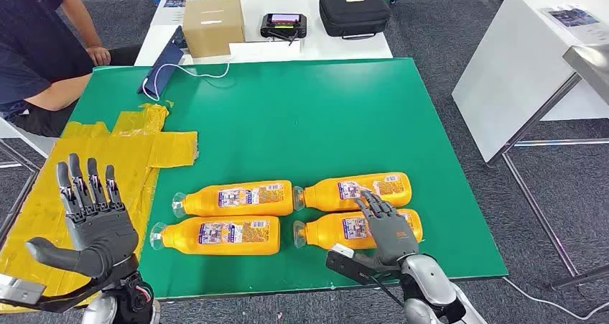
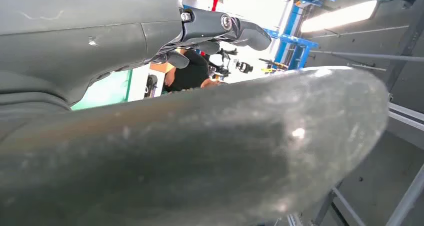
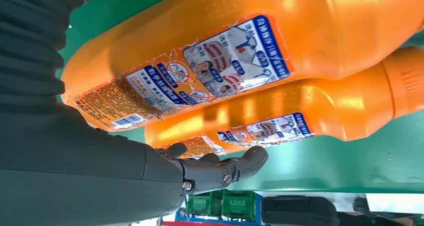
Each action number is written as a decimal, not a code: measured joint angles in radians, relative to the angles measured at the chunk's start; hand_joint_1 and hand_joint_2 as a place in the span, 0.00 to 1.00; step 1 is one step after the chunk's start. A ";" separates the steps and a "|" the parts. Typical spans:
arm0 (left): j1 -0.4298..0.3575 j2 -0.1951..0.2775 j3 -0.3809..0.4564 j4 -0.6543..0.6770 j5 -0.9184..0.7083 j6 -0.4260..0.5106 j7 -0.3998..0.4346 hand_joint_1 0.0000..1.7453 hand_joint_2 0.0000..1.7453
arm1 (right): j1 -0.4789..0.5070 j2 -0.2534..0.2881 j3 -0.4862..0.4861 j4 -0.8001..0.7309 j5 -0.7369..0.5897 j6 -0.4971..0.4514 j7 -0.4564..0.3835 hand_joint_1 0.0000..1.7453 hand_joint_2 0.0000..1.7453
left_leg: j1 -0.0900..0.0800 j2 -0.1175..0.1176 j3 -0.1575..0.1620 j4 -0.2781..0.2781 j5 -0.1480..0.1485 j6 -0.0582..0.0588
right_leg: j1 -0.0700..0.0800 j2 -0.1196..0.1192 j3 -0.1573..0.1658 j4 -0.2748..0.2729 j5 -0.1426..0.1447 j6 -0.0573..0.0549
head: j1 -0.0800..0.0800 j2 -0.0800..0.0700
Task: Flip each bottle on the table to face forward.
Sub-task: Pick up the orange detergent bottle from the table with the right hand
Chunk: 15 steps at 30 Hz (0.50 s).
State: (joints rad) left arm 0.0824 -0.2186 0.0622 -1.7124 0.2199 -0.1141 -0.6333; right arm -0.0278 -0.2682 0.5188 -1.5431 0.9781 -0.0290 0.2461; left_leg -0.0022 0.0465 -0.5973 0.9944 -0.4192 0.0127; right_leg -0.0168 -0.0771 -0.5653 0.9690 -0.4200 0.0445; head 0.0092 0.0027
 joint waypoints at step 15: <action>0.003 0.000 0.012 0.001 0.021 -0.007 -0.005 0.00 0.00 | 0.054 -0.050 -0.030 -0.026 0.000 0.011 0.007 0.00 1.00 | 0.000 0.000 0.000 0.000 0.000 0.000 | 0.000 0.000 0.000 0.000 0.000 0.000 | 0.000 0.000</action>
State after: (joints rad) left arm 0.0849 -0.2186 0.0739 -1.7119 0.2411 -0.1206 -0.6379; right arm 0.0264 -0.3183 0.4891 -1.5686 0.9781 -0.0185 0.2533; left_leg -0.0023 0.0465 -0.5975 0.9944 -0.4194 0.0129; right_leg -0.0168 -0.0771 -0.5653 0.9690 -0.4200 0.0446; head 0.0090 0.0027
